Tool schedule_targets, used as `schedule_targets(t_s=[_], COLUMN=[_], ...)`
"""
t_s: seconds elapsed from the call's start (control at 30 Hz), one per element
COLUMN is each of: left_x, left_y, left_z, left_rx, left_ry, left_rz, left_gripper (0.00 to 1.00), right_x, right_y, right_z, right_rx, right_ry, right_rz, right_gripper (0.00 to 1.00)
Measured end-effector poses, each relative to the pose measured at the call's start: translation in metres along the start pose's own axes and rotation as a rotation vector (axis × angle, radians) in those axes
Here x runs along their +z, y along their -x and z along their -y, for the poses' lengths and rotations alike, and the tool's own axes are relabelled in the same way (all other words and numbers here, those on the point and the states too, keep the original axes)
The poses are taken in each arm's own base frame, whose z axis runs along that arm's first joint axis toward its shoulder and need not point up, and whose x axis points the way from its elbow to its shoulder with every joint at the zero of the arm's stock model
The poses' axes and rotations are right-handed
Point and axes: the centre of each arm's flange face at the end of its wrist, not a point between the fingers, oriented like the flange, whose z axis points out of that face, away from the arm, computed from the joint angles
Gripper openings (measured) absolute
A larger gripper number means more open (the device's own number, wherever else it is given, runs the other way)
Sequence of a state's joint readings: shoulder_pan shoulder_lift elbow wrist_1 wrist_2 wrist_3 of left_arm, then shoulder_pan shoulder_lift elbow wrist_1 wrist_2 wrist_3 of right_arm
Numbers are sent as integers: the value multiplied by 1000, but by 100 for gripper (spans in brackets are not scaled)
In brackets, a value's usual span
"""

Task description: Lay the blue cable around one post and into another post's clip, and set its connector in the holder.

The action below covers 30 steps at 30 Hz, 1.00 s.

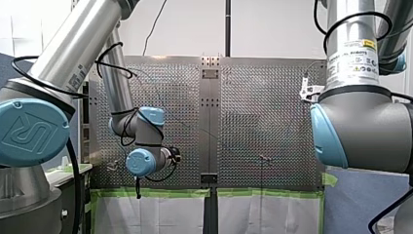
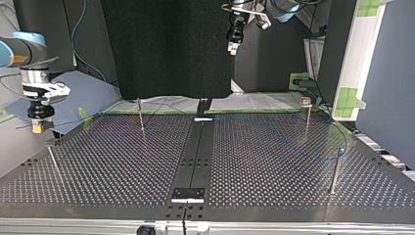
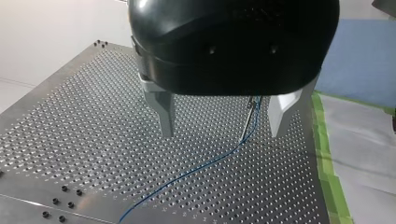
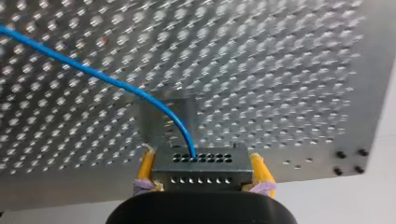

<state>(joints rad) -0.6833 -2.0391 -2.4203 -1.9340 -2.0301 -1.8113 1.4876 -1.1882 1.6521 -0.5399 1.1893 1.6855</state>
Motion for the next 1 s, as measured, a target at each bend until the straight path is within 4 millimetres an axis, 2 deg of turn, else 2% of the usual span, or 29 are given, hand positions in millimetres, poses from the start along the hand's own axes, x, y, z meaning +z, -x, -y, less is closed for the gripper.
schedule_targets(t_s=[0.13,0.53,1.0], left_x=[0,2,5], left_y=[0,1,1], left_z=[0,1,2], left_rx=[0,0,3], left_ry=[0,1,3], left_rz=[-1,-2,-8], left_gripper=[99,99,99], right_x=[4,17,33], right_y=[5,-10,8], right_z=[-4,-8,-12], right_rx=[-3,-3,1], right_ry=[2,-14,-25], right_rz=[25,39,68], right_gripper=[0,0,0])
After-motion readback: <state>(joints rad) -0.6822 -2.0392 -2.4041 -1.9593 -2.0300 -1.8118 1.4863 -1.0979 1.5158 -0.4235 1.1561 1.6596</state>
